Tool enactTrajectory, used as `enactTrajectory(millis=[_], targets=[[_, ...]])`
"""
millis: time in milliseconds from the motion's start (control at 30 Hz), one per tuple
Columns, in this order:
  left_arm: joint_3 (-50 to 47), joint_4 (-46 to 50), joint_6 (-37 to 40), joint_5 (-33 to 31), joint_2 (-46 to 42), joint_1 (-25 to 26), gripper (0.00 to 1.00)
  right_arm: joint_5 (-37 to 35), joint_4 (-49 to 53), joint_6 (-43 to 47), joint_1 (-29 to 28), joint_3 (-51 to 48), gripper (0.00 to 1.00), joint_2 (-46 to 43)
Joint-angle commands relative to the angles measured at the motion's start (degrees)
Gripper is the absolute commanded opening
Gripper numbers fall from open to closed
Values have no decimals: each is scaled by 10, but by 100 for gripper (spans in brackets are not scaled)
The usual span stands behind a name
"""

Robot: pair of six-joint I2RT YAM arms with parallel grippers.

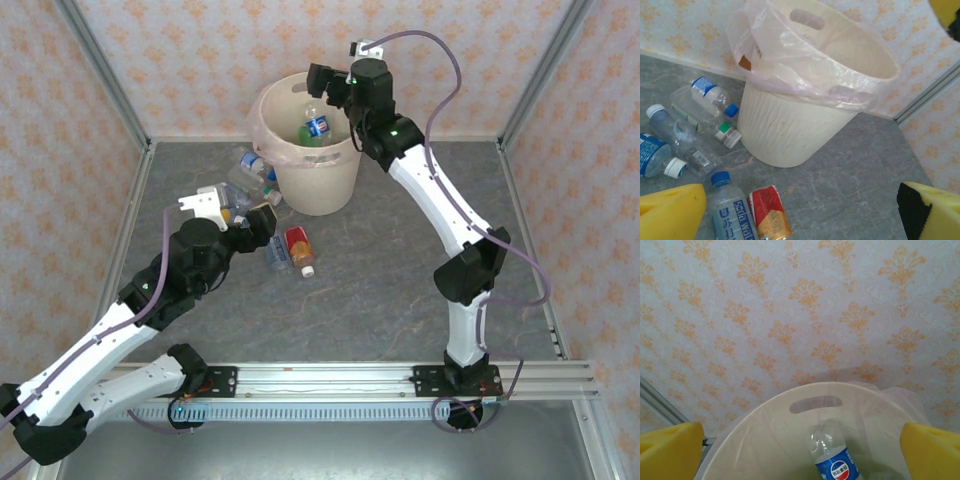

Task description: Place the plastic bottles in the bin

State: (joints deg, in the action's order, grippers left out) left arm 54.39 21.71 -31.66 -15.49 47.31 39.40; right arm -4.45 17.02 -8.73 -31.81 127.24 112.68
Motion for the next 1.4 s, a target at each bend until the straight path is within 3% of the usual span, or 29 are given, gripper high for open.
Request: enactTrajectory(millis=[0,267,533,800,1367], targets=[[-12,13,-16,-15,12,3,99,15,26,-12,2,4,100,-45],[-39,30,-106,3,53,-11,93,44,13,-28,-3,-93,100,-128],[-72,41,-166,83,97,-72,88,98,-23,-42,-10,-215,100,-224],[-46,68,-164,141,193,-128,86,109,-40,-45,-16,-320,100,-305],[99,109,-125,149,461,-132,78,72,-36,-37,-17,-426,100,-418]])
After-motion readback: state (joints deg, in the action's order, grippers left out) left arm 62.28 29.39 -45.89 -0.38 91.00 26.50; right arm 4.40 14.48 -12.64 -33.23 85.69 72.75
